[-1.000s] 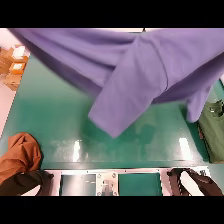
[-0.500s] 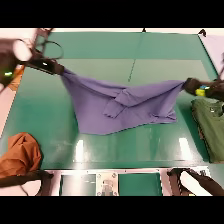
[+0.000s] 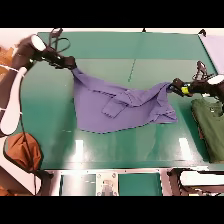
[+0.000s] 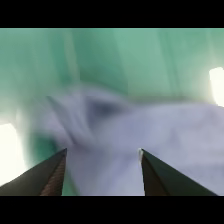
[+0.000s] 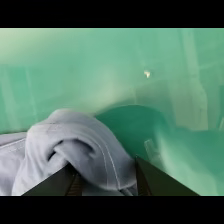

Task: Fold the shirts.

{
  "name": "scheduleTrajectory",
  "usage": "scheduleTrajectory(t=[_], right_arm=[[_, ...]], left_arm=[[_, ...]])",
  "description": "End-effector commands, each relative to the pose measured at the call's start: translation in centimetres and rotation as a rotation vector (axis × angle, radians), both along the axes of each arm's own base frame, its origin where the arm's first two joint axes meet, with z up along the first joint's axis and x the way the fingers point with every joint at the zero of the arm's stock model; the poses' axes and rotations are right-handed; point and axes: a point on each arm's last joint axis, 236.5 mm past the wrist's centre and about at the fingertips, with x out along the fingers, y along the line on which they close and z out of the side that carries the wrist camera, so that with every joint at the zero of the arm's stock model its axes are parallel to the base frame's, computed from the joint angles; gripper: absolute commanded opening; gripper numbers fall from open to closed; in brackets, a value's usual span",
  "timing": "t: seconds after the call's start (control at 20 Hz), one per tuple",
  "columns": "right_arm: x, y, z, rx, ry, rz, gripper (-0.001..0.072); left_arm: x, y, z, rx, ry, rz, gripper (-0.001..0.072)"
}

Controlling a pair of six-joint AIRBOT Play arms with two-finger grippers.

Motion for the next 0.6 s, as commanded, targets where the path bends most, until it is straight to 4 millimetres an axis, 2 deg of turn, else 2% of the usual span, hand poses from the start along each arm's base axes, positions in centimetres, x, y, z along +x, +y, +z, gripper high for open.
scheduleTrajectory(t=[0.0, 0.05, 0.2, 0.4, 0.55], right_arm=[[-1.5, -1.4, 1.1, 0.028, 0.081, 0.059, 0.0375], [-2.1, -2.2, 1.2, 0.042, 0.098, 0.047, 0.0374], [-4.1, -3.9, 0.7, 0.078, 0.15, 0.026, 0.0373], [-4.9, -5.3, 0.6, 0.086, 0.16, 0.011, 0.0373], [-4.6, -5.0, 0.8, 0.1, 0.151, 0.01, 0.0373]], left_arm=[[-7.5, 2.9, 0.3, -0.039, 0.338, -0.022, 0.053], [-9.8, 3.6, -0.3, -0.056, 0.443, -0.014, 0.0529], [-15.1, 3.0, -2.4, -0.089, 0.61, 0.001, 0.0529], [-21.8, 0.3, -6.8, -0.094, 0.636, 0.02, 0.0529], [-25.2, -3.6, -10.1, -0.194, 0.622, 0.059, 0.053]])
